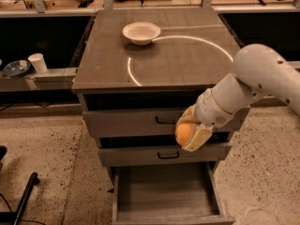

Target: Place orange into bottom drawer

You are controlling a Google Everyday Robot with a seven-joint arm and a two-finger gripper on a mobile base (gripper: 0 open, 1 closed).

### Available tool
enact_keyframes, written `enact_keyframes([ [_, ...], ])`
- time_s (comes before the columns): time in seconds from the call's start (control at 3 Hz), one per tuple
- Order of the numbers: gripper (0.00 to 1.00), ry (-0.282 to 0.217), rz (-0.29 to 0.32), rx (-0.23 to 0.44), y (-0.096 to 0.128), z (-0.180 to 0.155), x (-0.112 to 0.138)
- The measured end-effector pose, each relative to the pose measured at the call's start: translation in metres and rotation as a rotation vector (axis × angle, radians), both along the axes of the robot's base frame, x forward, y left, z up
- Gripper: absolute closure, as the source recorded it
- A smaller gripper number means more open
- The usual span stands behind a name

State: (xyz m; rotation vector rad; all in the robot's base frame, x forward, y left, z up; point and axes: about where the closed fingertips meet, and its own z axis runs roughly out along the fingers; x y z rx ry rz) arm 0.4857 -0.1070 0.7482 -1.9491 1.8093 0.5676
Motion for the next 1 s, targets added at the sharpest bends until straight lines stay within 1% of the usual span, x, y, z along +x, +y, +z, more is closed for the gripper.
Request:
enact_keyframes([
  [0.33,1.00,-0.020,-0.075,-0.018,-0.025,-0.073,-0.005],
  [0.67,1.00,-0.093,-0.114,0.016,-0.049,-0.119,-0.001],
  [1.0,1.00,-0.107,-0.118,0.021,-0.050,-0.122,0.002],
])
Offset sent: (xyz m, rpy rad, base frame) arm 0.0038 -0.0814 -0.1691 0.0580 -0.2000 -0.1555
